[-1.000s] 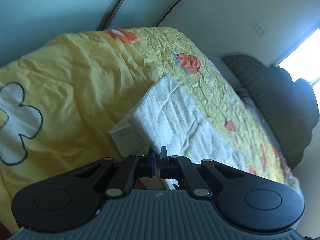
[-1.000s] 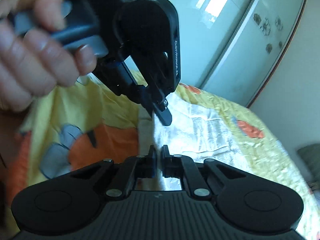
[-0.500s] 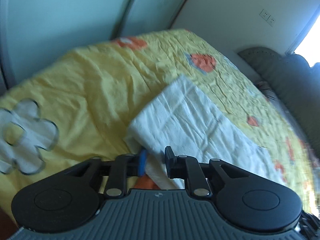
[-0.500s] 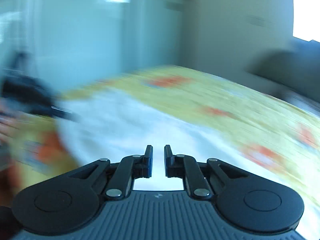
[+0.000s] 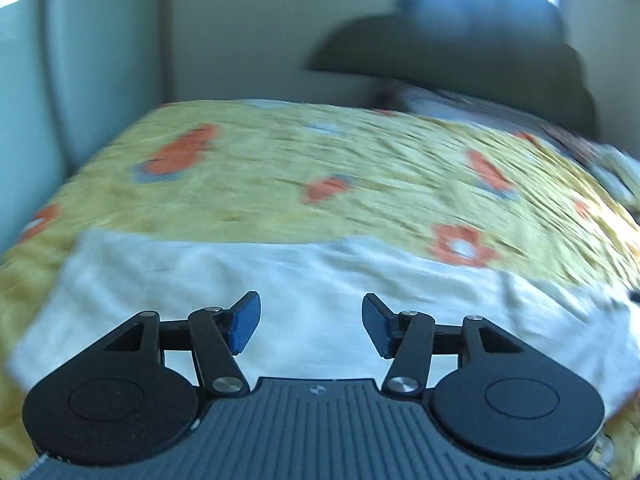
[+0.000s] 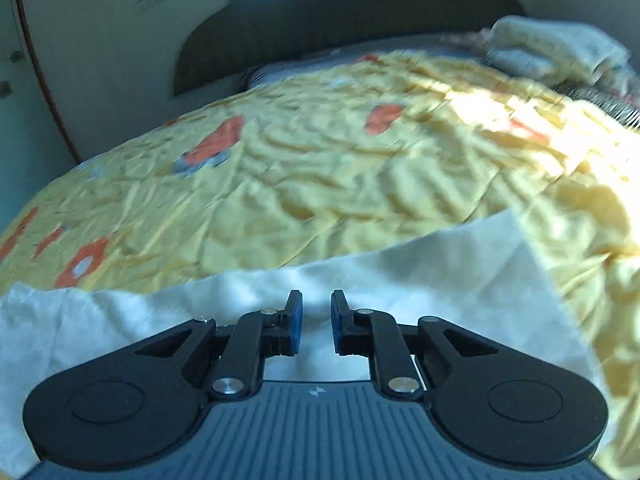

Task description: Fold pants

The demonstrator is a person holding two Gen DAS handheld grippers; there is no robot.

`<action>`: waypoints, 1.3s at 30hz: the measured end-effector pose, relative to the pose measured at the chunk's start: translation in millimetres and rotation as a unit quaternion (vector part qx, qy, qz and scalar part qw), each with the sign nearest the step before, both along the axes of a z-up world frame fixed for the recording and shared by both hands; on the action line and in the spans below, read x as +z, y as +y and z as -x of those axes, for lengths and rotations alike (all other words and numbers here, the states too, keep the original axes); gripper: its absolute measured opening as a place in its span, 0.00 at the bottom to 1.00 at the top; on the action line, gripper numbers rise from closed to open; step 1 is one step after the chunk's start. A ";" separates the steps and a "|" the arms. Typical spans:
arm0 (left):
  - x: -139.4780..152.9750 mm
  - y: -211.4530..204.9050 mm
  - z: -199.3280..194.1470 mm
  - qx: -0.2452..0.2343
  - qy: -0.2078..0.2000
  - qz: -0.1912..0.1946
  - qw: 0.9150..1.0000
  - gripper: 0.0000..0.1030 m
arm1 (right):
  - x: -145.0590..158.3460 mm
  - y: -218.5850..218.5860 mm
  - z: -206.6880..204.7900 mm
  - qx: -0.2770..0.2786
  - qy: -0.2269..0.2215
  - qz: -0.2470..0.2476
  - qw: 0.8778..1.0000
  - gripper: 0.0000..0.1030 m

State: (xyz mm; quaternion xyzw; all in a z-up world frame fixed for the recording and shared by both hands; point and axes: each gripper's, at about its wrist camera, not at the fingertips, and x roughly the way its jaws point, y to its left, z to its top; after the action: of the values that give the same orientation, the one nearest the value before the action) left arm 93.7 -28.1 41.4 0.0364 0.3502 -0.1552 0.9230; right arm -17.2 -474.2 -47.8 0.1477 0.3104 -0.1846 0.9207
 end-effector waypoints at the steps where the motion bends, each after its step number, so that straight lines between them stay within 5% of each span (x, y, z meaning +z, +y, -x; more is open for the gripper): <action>1: -5.9 -20.7 0.5 -0.032 0.006 -0.004 0.999 0.59 | -2.5 -5.7 -1.1 0.013 0.010 0.005 1.000 0.16; 3: -19.4 -59.0 2.7 -0.088 0.017 -0.017 0.996 0.60 | -18.9 -26.3 -6.1 0.019 0.042 -0.009 0.999 0.17; 5: -33.0 -90.6 9.6 -0.122 0.024 -0.037 0.992 0.60 | -19.9 -44.1 0.9 -0.020 0.019 -0.037 0.999 0.17; 7: -41.6 -110.2 15.4 -0.146 0.028 -0.049 0.988 0.60 | -7.9 -40.5 13.8 -0.065 0.011 -0.015 0.998 0.19; 10: -55.9 -129.7 19.1 -0.178 0.039 -0.056 0.982 0.63 | 3.5 -10.7 36.5 -0.008 -0.011 -0.009 1.000 0.26; 12: -66.1 -141.4 15.7 -0.178 0.042 -0.074 0.980 0.63 | -1.9 10.6 45.1 0.056 -0.004 -0.037 0.998 0.50; 14: -77.7 -151.3 7.2 -0.172 0.053 -0.091 0.979 0.64 | -13.7 28.2 44.1 0.081 0.029 -0.005 0.996 0.54; 17: -75.6 -152.9 5.1 -0.158 0.051 -0.092 0.982 0.65 | -22.7 25.8 44.6 0.026 0.039 0.046 0.998 0.64; 20: -62.6 -147.1 20.1 -0.164 0.019 -0.079 0.983 0.66 | -8.8 26.3 65.5 -0.030 0.011 0.059 0.998 0.64; 24: -64.3 -154.9 32.2 -0.171 -0.006 -0.076 0.982 0.73 | -16.5 27.2 73.0 0.029 0.007 0.001 1.000 0.71; 28: -77.1 -162.8 36.8 -0.172 -0.005 -0.100 0.980 0.73 | -13.3 13.7 89.9 -0.066 -0.023 0.005 0.998 0.71; 31: -79.1 -160.1 42.0 -0.177 -0.017 -0.096 0.979 0.74 | 2.5 -5.4 127.4 -0.144 -0.091 -0.043 0.984 0.78; 34: -86.6 -161.7 41.1 -0.173 -0.015 -0.098 0.980 0.75 | -4.2 -29.3 160.8 -0.169 -0.132 -0.175 0.961 0.78; 37: -88.8 -160.4 40.2 -0.166 -0.016 -0.089 0.982 0.76 | -34.8 -40.0 180.3 -0.163 -0.171 -0.343 0.909 0.78; 39: -89.5 -159.8 39.2 -0.163 -0.016 -0.086 0.983 0.78 | -52.0 -40.3 180.5 -0.149 -0.193 -0.402 0.883 0.78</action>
State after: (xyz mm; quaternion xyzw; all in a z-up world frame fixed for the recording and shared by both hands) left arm 54.5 -188.0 -48.1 0.1750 0.3374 -0.2717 0.8842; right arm -197.7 -514.5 -99.8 0.5824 0.1484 -0.1465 0.7857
